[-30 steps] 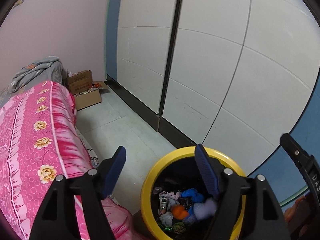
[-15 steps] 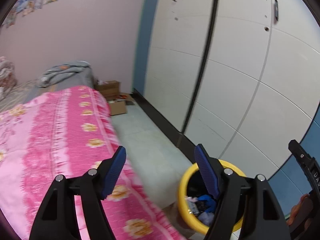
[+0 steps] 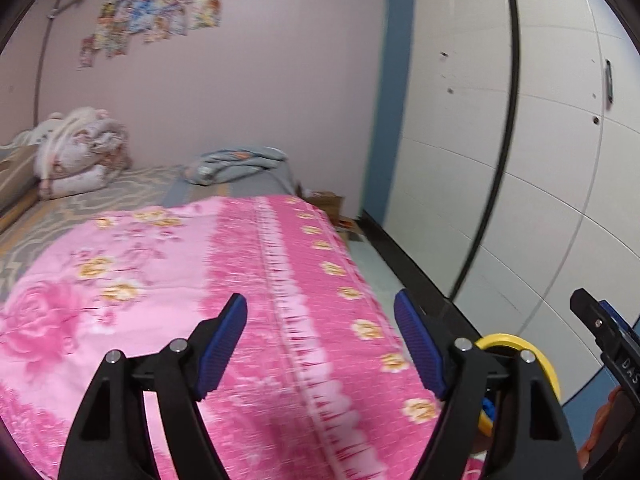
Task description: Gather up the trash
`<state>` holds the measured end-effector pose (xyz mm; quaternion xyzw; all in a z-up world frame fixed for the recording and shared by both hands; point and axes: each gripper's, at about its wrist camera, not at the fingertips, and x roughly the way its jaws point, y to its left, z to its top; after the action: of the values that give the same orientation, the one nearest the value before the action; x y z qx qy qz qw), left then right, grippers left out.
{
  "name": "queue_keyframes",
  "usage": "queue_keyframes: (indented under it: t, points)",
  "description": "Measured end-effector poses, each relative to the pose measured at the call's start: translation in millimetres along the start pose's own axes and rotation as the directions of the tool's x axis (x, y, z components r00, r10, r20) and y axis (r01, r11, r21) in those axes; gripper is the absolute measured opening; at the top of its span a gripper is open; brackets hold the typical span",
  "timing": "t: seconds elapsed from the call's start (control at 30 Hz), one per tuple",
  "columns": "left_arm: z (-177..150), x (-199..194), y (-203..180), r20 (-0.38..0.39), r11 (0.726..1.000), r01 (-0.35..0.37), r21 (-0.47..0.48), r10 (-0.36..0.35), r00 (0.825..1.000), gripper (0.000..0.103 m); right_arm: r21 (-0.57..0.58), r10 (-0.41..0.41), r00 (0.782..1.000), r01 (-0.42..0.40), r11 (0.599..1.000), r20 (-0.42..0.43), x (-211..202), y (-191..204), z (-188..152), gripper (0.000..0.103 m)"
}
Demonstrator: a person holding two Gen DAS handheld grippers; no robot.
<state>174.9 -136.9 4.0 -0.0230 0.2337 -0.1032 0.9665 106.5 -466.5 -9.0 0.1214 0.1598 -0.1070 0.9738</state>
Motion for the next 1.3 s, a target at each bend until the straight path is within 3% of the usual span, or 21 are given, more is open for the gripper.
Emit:
queue_keyframes:
  t: [0.3,0.5,0.93,1.3]
  points:
    - [-9,-68,54,0.105,0.993,-0.114,-0.008,0.114,0.988,0.092,-0.082,0.088,0.995,-0.085,0.993,0.039,-16,70,7,0.093]
    - [-23,-101,68,0.153,0.987,-0.159,-0.007,0.158,0.975,0.095,-0.121,0.103,0.991,-0.093,0.988,0.086,-41,92,3,0.095]
    - [-43,-141,73,0.221,0.987,-0.157,-0.046,0.163,0.961,0.095,-0.162,0.068,0.986,-0.043,0.986,0.150,-72,100,-18,0.095]
    - [-50,-148,73,0.229,0.990,-0.127,-0.067,0.140,0.963,0.095,-0.161,0.084,0.990,-0.066,0.985,0.111,-74,97,-29,0.095]
